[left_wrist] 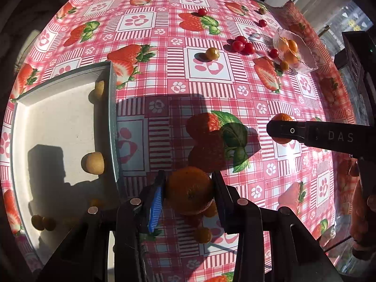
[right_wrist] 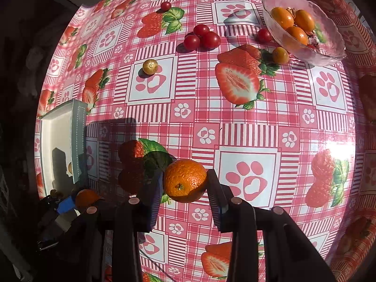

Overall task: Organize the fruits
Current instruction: 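Carry the mandarin into the tray and open the right tool while the left tool releases its mandarin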

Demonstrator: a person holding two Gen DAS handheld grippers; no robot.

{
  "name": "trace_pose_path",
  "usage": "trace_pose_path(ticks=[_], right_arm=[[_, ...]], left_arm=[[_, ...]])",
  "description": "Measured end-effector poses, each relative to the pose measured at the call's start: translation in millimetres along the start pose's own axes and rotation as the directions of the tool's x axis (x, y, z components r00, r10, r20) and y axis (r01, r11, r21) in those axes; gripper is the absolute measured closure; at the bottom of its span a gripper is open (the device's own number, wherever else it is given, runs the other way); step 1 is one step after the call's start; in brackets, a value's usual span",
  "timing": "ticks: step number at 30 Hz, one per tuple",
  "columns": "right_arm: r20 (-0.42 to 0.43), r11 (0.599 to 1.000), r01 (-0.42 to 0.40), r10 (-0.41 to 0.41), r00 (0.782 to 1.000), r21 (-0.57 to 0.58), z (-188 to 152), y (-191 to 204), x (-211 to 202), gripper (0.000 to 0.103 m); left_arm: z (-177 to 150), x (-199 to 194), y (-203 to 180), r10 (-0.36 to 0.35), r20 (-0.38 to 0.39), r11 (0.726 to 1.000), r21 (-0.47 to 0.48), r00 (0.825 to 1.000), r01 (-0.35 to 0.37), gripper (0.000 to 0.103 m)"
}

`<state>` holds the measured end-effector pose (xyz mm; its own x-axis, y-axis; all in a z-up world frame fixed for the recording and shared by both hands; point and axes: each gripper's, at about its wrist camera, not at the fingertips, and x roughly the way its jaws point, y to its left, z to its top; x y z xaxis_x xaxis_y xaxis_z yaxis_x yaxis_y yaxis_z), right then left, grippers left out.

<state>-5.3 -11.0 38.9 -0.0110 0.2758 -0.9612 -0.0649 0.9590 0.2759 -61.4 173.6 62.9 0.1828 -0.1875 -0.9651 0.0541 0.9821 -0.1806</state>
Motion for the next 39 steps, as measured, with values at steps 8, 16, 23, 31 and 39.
trace_pose_path(ticks=[8,16,23,31,39], right_arm=[[-0.001,1.0,-0.02,0.02,1.0,-0.009,-18.5,18.8,-10.5,0.063],[-0.004,0.995,-0.033,0.033,0.999,-0.098,-21.9,69.2,-11.0,0.063],[-0.022,0.978,-0.062,0.058,0.998,-0.199,-22.0,131.0,2.4,0.063],[-0.067,0.95,-0.079,0.062,0.996,-0.302,3.0,203.1,37.1,0.063],[-0.109,0.928,-0.041,0.001,0.994,-0.369,14.2,237.3,77.2,0.063]], left_arm=[[-17.0,-26.8,12.2,0.007,0.045,1.0,-0.014,0.999,-0.007,0.062],[-19.0,-41.6,49.0,0.05,0.085,0.996,-0.081,0.995,-0.043,0.062],[-22.3,-46.5,100.4,0.118,0.099,0.983,-0.154,0.988,-0.102,0.062],[-16.6,-30.0,150.6,0.196,0.074,0.962,-0.21,0.978,-0.177,0.062],[-11.0,-8.0,171.2,0.226,0.045,0.953,-0.216,0.973,-0.211,0.062]])
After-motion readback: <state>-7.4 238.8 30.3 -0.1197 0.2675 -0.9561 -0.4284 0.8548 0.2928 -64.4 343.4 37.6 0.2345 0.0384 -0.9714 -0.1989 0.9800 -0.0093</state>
